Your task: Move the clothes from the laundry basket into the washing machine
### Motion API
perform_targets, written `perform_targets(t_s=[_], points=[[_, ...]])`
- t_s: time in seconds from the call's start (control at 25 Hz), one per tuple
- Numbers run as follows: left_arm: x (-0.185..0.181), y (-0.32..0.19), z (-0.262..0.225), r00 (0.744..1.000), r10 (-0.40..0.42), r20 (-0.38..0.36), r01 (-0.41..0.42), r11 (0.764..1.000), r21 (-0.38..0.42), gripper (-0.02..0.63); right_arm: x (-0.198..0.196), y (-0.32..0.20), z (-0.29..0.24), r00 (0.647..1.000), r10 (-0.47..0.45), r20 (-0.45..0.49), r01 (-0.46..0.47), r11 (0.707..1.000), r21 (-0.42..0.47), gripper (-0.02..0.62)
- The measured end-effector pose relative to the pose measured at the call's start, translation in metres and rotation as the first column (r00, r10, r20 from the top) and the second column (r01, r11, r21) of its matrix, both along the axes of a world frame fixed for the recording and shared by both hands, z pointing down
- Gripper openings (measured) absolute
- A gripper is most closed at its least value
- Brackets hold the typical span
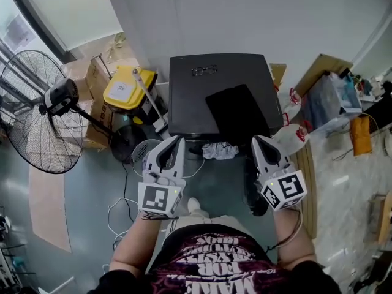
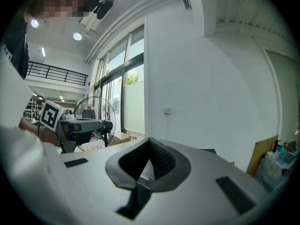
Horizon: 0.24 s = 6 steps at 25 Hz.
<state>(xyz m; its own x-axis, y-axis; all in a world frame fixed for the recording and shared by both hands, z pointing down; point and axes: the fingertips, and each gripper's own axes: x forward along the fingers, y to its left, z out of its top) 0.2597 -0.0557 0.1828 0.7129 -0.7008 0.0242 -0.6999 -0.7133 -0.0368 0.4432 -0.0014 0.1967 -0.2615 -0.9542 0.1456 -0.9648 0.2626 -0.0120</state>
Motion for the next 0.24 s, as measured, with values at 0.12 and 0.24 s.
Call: perform_targets(t_s=[0.12,0.24], points=[[-0.002,-0.011,-0.003,1.0,0.004,-0.004,-0.004,1.0,0.01,0.005,-0.004,-0.009,-0.001,1.0,0.002,-0.003,-0.002,1.0,0.004,0.003],[-0.005,-0.021,-0.004,1.0,0.012,-0.009,-0.012,1.0,0.02,0.005,-0.01,-0.019,0.0,1.0,0.006,-0.002,-0.006,1.0,0.007,0.003]])
